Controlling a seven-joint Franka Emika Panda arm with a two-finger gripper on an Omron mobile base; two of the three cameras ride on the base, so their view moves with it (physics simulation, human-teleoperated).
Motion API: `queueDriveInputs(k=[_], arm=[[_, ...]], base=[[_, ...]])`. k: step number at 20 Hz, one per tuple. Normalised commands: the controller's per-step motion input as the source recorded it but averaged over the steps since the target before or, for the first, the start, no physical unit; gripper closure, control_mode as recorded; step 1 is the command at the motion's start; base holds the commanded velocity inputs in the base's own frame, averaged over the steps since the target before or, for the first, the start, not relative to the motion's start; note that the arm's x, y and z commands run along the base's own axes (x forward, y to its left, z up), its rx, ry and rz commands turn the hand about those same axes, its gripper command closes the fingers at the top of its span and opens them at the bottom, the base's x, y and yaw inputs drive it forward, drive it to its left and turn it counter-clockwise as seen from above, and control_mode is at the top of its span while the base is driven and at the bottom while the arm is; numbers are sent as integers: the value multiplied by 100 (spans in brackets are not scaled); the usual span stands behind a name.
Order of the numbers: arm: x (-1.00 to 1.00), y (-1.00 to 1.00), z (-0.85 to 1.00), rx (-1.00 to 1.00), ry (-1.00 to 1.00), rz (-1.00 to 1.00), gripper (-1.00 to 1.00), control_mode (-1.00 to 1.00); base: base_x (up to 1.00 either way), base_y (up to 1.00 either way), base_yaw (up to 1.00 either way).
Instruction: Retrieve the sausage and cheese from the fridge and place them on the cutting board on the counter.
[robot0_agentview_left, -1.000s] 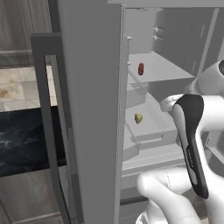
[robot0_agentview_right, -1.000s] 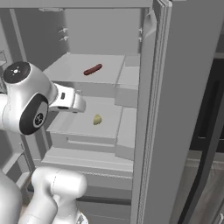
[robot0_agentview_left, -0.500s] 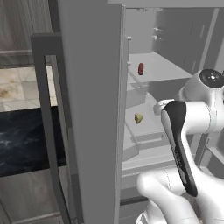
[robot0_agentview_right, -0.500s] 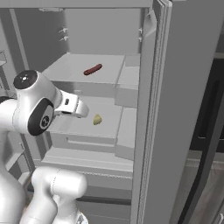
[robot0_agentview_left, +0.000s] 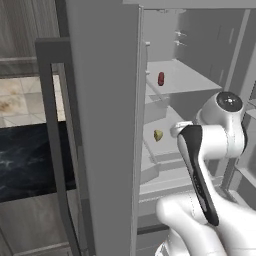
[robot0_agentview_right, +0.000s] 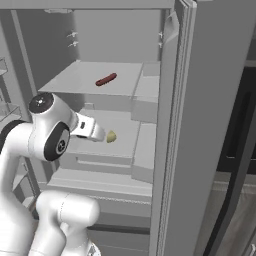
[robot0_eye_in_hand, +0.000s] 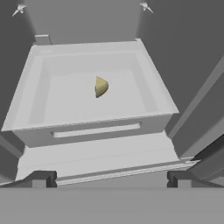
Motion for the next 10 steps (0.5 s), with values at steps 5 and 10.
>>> queueDriveInputs(k=[5, 10], arm=[[16, 0, -21, 3, 0, 0, -100, -100], [17, 0, -26, 0, 0, 0, -100, -100]], base=[[0, 0, 0], [0, 0, 0]])
